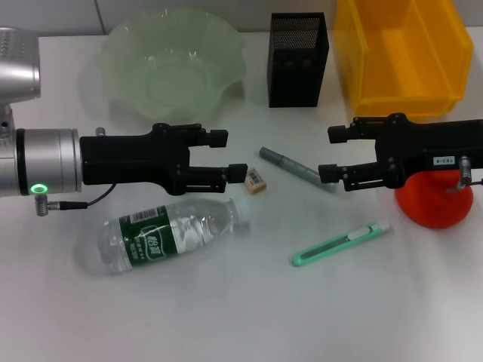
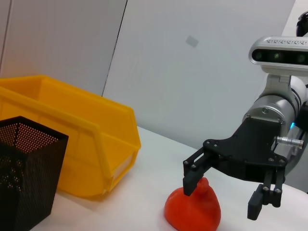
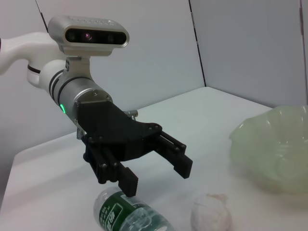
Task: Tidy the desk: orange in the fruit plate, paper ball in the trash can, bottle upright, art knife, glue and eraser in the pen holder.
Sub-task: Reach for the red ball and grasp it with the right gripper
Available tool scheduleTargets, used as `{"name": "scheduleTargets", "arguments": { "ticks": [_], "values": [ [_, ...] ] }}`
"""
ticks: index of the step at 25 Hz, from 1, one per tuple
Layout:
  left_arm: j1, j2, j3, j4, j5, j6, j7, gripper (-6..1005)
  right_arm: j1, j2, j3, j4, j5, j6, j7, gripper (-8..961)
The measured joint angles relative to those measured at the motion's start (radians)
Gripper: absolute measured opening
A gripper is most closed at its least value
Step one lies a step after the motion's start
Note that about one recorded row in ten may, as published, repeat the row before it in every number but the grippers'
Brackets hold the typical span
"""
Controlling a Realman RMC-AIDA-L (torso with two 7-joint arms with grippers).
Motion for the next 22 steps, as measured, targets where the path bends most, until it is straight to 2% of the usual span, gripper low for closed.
{"name": "scheduleTargets", "arguments": {
  "ticks": [18,21,22],
  "values": [
    [0.003,0.003,0.005,0.000,0.002,0.008,-0.008,784,0.004,-0.007,0.000,-0.006,-0.004,-0.010,0.030,800],
    [0.007,0.002,0.005,0.000,0.002,0.009,-0.009,784,0.013,-0.009,0.000,-0.057,-0.043,-0.016,0.109,801],
    [0.008,0.002,0.005,0.000,0.002,0.009,-0.009,784,0.024,-0.010,0.001,-0.112,-0.095,-0.036,0.191,801]
  ]
}}
